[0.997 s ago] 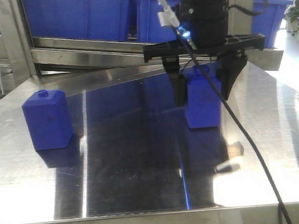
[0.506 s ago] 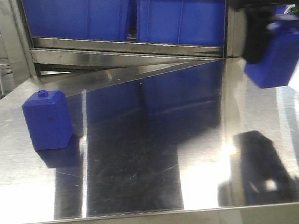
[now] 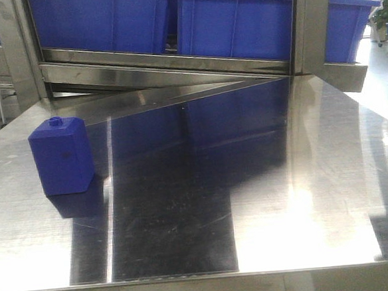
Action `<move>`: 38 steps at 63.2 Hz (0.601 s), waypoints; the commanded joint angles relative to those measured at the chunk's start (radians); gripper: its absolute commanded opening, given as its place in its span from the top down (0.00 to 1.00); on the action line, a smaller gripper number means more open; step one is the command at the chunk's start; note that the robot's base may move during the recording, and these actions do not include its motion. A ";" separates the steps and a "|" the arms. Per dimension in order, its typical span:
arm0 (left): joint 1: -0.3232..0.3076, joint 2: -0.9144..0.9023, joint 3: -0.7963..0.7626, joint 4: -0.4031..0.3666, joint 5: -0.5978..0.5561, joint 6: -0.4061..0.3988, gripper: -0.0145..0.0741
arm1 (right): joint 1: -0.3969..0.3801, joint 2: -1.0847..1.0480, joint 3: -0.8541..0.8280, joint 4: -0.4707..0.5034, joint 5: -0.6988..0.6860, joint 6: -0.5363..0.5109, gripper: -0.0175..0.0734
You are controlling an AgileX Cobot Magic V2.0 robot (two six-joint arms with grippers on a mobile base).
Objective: Pick and sort blue part to right shelf
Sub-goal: 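Close the right gripper on the blue part and lift it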
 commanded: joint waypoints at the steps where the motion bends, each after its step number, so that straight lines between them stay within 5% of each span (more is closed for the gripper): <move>1: 0.001 -0.019 0.024 -0.001 -0.080 -0.008 0.70 | -0.007 -0.101 0.037 -0.028 -0.169 -0.011 0.37; 21: 0.001 -0.019 0.024 -0.001 -0.080 -0.008 0.70 | -0.007 -0.452 0.121 -0.031 -0.108 -0.011 0.37; 38: 0.001 -0.019 0.024 -0.001 -0.080 -0.008 0.70 | -0.007 -0.537 0.121 -0.031 -0.099 -0.011 0.37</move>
